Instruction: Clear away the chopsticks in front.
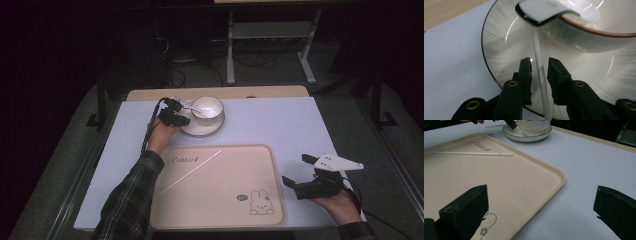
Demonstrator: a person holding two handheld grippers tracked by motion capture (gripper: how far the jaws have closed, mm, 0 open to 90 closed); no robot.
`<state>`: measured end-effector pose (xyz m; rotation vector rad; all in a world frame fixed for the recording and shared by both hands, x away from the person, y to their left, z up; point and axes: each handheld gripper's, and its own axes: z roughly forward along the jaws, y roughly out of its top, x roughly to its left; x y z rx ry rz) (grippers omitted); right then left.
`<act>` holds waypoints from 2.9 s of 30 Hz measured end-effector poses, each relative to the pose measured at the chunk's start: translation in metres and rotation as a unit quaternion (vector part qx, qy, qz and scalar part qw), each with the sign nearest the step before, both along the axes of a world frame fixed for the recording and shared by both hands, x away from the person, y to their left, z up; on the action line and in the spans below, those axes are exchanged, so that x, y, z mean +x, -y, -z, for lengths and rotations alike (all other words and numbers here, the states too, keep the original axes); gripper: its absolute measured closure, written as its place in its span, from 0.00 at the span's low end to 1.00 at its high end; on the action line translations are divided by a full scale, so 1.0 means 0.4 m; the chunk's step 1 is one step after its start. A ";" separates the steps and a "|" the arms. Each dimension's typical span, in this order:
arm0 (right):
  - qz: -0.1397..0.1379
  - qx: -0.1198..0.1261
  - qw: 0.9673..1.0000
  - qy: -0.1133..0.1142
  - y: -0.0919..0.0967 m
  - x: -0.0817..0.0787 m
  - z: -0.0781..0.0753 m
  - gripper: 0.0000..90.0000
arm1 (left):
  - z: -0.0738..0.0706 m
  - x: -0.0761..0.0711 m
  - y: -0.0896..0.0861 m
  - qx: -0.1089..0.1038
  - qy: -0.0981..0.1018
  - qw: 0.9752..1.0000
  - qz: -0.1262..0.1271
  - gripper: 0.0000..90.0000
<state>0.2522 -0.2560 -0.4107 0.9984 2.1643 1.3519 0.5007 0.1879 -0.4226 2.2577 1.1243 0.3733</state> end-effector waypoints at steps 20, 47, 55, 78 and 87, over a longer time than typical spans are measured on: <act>0.002 0.002 1.000 0.000 0.002 -0.002 -0.001 0.00 | -0.045 -0.008 -0.053 -0.006 0.018 0.999 -0.043 0.94; 0.002 -0.002 1.000 0.003 -0.005 -0.005 -0.004 0.00 | -0.065 -0.271 -0.233 -0.055 -0.002 0.997 -0.054 0.94; 0.000 -0.004 1.000 0.003 -0.006 -0.005 -0.004 0.00 | -0.083 -0.383 -0.235 -0.072 -0.001 0.997 -0.033 0.94; -0.002 -0.006 1.000 0.003 -0.010 -0.004 -0.003 0.00 | -0.003 -0.510 0.006 -0.048 -0.061 0.991 0.105 0.94; -0.003 -0.007 1.000 0.004 -0.011 -0.005 -0.003 0.00 | 0.021 -0.499 0.007 -0.032 -0.060 0.993 0.097 0.92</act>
